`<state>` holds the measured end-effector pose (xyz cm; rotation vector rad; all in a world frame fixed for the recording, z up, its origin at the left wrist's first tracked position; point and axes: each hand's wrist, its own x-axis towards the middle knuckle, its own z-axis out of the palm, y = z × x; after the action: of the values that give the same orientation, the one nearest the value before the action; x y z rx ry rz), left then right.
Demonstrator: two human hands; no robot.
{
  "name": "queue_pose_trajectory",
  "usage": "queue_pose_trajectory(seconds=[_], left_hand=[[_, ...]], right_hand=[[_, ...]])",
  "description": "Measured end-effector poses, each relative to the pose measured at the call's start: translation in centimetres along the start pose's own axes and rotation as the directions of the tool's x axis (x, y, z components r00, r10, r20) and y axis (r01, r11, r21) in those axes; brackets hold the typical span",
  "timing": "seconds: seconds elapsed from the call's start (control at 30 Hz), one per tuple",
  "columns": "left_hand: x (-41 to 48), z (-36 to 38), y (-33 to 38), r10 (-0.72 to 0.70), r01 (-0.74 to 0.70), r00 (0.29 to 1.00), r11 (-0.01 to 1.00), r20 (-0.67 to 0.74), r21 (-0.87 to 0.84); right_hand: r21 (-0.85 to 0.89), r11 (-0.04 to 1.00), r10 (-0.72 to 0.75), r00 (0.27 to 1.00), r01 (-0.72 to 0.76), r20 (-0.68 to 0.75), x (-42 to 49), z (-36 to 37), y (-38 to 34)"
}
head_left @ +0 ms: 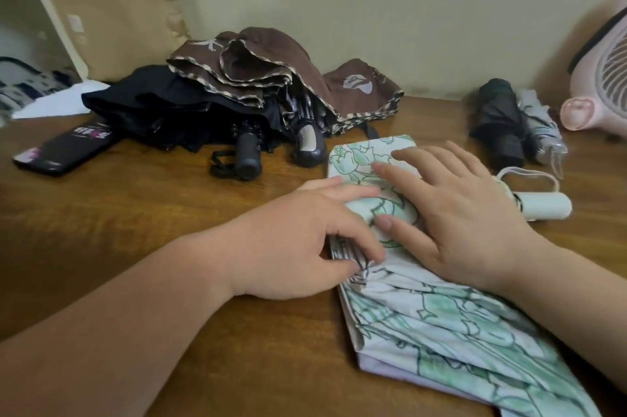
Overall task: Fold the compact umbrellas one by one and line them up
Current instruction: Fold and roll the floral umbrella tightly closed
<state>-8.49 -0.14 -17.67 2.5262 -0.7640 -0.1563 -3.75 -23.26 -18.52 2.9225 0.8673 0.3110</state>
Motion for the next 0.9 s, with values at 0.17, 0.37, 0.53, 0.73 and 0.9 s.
queue_pose_trajectory(seconds=[0.17,0.37,0.53,0.73,0.9], left_hand=[[0.1,-0.3,0.3,-0.021,0.021,1.0,0.999,0.006,-0.033],[-1.4,-1.1,1.7,-0.128,0.126,0.945,0.992,-0.302,-0.026],[-1.6,-0.5,5.2,-0.514,0.507,0.856,0.857,-0.063,-0.095],[-1.6,1.8,5.9,-0.613,0.591,0.789,0.776,-0.039,-0.219],[-1.7,2.0,6.7,-0.652,0.628,0.754,0.751,-0.079,-0.207]], right_hand=[[-0.03,0.994,-0.1,0.993,0.102,0.07,-0.6,-0.2,0.5],[-0.004,0.995,-0.097,0.987,0.098,0.132,-0.9,-0.3,0.4],[0.016,0.997,-0.071,0.993,0.07,0.09,-1.1,0.2,0.3],[0.058,0.997,-0.058,0.994,0.052,0.094,-0.9,0.4,0.4],[0.079,0.996,-0.043,0.996,0.037,0.075,-1.1,0.3,0.5]])
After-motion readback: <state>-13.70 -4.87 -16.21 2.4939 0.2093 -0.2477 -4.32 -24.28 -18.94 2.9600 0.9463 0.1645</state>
